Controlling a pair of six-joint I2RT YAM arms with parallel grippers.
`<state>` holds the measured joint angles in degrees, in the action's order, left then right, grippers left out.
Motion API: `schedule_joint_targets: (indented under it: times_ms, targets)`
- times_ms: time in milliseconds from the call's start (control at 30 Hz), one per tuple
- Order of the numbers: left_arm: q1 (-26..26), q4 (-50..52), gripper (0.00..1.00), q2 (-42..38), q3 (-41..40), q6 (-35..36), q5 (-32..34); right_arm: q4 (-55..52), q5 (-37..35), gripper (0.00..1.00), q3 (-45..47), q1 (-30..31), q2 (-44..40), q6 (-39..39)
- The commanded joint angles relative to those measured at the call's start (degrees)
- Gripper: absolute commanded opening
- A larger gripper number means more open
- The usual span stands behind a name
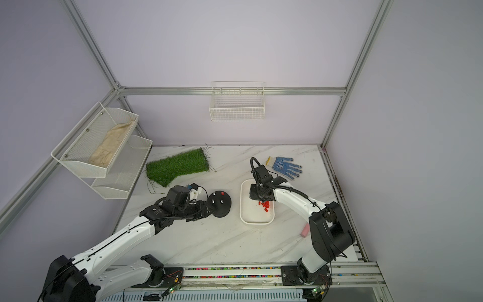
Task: Cover the protruding screws with screw protection sleeves
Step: Move the plastic shell to the center of the board, then pick up the screw protection sleeve from the storage box.
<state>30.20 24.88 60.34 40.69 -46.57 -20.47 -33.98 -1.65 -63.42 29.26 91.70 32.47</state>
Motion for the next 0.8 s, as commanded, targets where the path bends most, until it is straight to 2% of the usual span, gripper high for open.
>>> schedule_joint_targets:
  times_ms: [0, 167, 767]
  targets:
    - [0.3, -0.06, 0.46, -1.14, 3.09, -0.46, 1.65, -1.09, -2.94, 0.22, -1.12, -0.34, 2.52, -0.3]
    - [0.38, -0.32, 0.47, -0.09, 5.41, 0.4, 1.42, -0.91, -4.06, 0.22, -3.1, -0.34, 6.3, -1.03]
    - [1.01, -3.12, 0.49, 0.07, 4.23, -0.19, 0.39, 1.45, -5.76, 0.23, -8.04, -1.62, 14.29, -1.51]
